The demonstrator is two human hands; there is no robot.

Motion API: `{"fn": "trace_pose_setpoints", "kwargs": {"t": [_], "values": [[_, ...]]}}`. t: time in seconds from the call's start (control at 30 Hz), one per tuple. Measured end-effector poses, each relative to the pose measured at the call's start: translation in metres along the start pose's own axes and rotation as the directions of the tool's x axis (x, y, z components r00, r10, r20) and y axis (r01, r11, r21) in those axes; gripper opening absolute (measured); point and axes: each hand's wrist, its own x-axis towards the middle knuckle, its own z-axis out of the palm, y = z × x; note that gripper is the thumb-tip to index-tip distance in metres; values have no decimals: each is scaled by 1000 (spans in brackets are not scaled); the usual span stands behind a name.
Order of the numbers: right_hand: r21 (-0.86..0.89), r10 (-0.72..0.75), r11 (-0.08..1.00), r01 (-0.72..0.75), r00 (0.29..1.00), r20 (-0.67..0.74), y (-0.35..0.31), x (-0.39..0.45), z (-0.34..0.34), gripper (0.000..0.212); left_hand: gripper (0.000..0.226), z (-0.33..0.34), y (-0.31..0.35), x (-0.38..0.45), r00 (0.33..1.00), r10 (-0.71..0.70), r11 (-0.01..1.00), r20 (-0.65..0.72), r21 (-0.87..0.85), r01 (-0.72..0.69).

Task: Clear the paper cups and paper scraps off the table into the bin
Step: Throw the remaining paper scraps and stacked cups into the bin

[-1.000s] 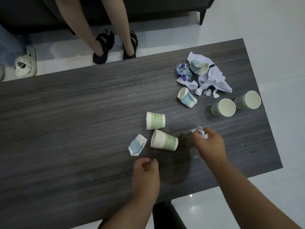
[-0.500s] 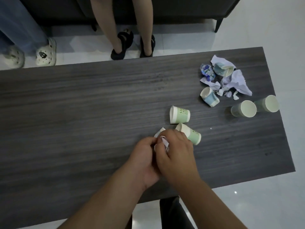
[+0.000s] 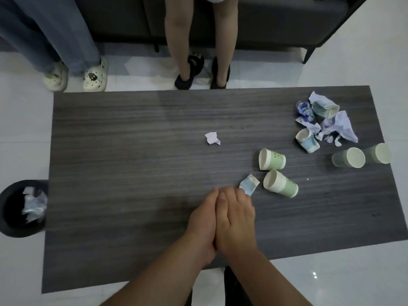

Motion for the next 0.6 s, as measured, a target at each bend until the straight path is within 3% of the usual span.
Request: {"fn": "trace_pose_setpoints", "kwargs": {"t": [0.1, 0.23, 0.33, 0.4, 0.47, 0.53, 0.6], "values": [[-13, 19, 1000, -19, 1000, 6, -7, 1, 1, 52, 43, -12, 6, 3, 1000, 17, 996, 17, 82, -19], [110, 90, 990, -87, 996, -25, 4, 12, 1, 50, 28, -19, 7, 26, 991, 109, 955, -75, 286, -83], [201, 266, 950, -241, 958, -109, 33, 48, 3, 34, 33, -25, 4, 54, 971, 179, 919, -160, 379, -108], [254, 454, 874, -413, 882, -128, 59, 73, 8, 40, 41, -32, 0, 74, 963, 199, 881, -184, 463, -93], [282, 611, 772, -570, 788, -79, 82, 90, 18, 61, 52, -37, 1, 91, 943, 297, 757, -148, 639, -138], [266, 712, 678, -685, 703, -4, 97, 96, 30, 81, 53, -37, 13, 107, 908, 412, 557, -75, 809, -186], [229, 726, 666, -710, 687, 16, 110, 95, 39, 84, 43, -28, 36, 120, 858, 512, 438, -47, 873, -213]]}}
